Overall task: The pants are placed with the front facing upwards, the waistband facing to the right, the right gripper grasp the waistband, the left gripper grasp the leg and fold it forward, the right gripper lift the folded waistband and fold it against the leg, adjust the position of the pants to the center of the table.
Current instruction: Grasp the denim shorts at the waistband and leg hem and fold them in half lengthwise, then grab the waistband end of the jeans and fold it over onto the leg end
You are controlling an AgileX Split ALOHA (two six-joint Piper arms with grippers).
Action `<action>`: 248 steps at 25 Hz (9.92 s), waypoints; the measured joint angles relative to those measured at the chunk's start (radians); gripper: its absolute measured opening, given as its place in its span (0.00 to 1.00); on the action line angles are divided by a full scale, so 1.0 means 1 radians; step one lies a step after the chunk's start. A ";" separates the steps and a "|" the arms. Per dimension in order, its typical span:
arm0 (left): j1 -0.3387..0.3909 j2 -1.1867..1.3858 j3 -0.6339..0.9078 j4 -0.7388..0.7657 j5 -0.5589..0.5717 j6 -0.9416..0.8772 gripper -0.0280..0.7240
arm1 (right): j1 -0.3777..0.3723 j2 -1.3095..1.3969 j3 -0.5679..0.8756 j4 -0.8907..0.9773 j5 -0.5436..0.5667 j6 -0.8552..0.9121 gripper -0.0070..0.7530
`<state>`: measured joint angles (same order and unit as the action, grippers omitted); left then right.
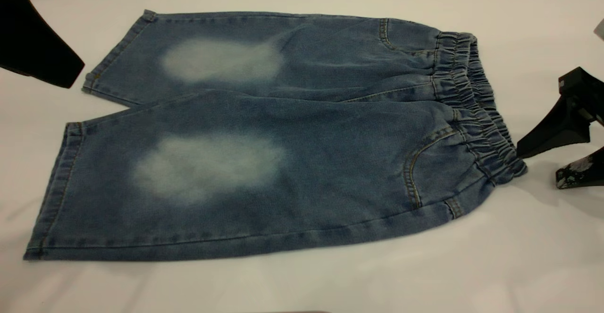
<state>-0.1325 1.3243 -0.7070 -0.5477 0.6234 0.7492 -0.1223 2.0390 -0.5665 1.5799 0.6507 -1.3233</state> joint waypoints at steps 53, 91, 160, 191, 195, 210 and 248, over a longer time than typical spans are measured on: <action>0.000 0.000 0.000 0.016 -0.024 0.000 0.72 | 0.000 0.198 -0.111 0.075 0.314 -0.148 0.50; -0.068 0.546 0.199 0.596 -0.485 -0.049 0.72 | 0.000 0.198 -0.111 0.087 0.338 -0.158 0.08; -0.076 0.518 -0.320 0.766 -0.489 -0.379 0.06 | 0.001 -0.401 0.150 0.218 0.057 0.516 0.09; -0.158 0.876 -0.618 0.769 -0.574 -0.467 0.29 | 0.000 -0.024 -0.188 0.231 -0.065 0.797 0.15; -0.158 0.906 -0.668 0.771 -0.598 -0.538 0.36 | 0.000 -0.023 -0.214 0.232 -0.091 0.861 0.20; -0.158 0.976 -0.738 0.772 -0.567 -0.579 0.37 | 0.000 -0.006 -0.285 0.235 -0.233 0.807 0.46; -0.185 0.780 -0.738 0.424 -0.141 -0.468 0.47 | 0.000 -0.006 -0.310 -0.121 0.390 0.313 0.73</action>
<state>-0.3172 2.1039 -1.4446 -0.1233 0.4823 0.2810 -0.1221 2.0332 -0.8762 1.4587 1.0406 -1.0106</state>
